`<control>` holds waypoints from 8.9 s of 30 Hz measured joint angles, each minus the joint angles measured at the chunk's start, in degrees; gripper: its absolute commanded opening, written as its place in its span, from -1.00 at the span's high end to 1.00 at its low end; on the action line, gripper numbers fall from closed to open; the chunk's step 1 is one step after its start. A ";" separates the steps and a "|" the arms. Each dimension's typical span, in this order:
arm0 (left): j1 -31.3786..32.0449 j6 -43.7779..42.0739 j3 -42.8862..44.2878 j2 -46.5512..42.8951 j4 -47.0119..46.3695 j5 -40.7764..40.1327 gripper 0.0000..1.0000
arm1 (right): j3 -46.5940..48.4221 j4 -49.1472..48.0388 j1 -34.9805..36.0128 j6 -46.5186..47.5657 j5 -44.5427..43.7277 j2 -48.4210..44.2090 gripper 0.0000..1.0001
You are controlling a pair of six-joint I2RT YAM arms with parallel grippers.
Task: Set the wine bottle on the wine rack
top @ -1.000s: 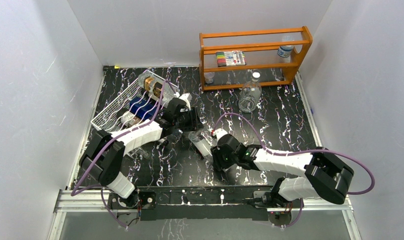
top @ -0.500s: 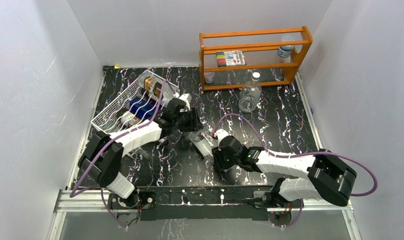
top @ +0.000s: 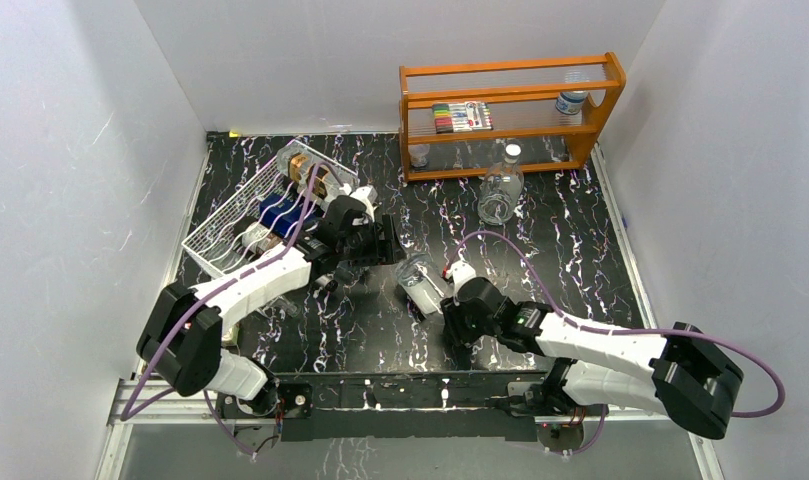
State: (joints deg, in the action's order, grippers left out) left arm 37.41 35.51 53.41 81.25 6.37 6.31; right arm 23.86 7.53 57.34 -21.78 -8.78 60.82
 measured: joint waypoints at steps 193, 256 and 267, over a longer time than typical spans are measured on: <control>0.00 -4.81 -5.09 -42.60 21.16 -25.35 -0.96 | 65.51 15.45 -41.16 13.00 -8.59 37.46 -0.16; 0.00 -2.36 -5.46 -33.81 13.27 -18.71 -0.96 | 17.38 -13.09 -15.96 2.80 -6.29 -1.44 1.00; 0.00 4.31 -8.92 -21.81 2.08 -7.45 -0.92 | 14.12 -13.27 -15.98 -1.68 -1.42 -4.72 1.00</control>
State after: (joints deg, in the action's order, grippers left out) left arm 37.41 39.81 44.49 59.44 8.45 -1.15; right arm 37.98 -5.74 41.36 -23.46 -10.20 56.10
